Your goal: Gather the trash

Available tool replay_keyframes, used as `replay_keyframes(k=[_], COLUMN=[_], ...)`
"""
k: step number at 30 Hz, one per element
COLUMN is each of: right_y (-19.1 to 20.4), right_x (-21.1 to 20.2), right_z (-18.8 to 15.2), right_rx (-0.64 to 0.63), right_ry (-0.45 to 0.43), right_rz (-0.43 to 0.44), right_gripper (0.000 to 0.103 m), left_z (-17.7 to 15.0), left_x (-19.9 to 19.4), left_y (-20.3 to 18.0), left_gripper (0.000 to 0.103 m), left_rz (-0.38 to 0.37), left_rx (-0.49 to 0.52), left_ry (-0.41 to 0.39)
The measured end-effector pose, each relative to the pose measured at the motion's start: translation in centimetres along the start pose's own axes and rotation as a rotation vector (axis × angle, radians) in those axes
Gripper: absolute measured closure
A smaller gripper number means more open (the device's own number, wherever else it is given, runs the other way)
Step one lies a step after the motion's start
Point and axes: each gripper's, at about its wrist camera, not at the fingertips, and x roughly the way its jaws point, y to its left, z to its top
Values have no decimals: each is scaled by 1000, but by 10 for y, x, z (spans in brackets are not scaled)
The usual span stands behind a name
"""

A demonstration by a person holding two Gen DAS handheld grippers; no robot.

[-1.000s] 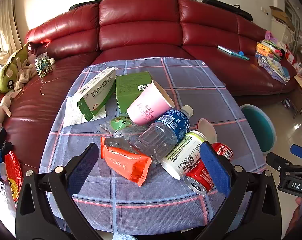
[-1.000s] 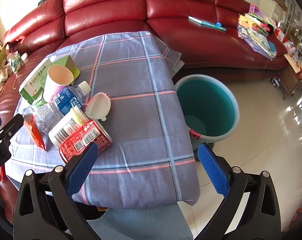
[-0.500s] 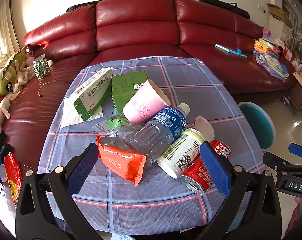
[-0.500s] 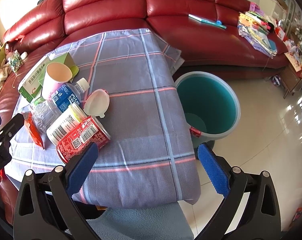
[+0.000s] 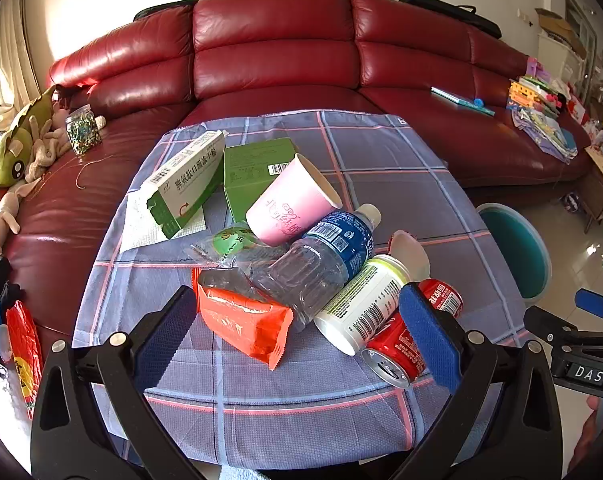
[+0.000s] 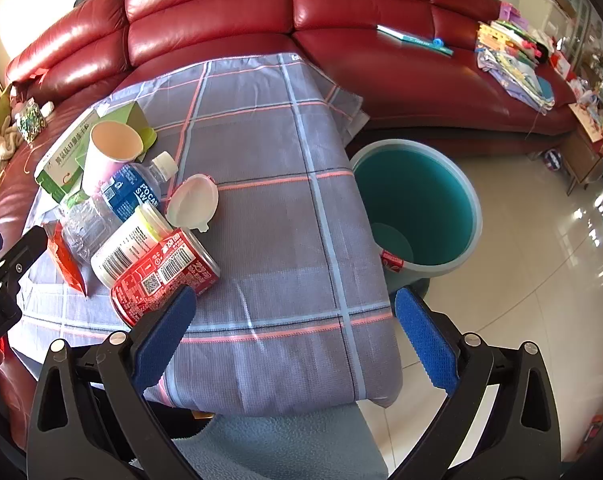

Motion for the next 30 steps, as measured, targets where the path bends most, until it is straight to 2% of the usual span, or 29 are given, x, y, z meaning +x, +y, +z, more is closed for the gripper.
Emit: replay_keyframes(k=[30], right_y=[9], right_x=[7], right_z=[0], right_rx=[-20], right_ry=[28], right_rz=[-4], right_gripper=[4], left_z=[-4], left_x=[8], left_y=[12], left_gripper=[6], left_rz=[-5], left_rx=[-23], left_ry=[13])
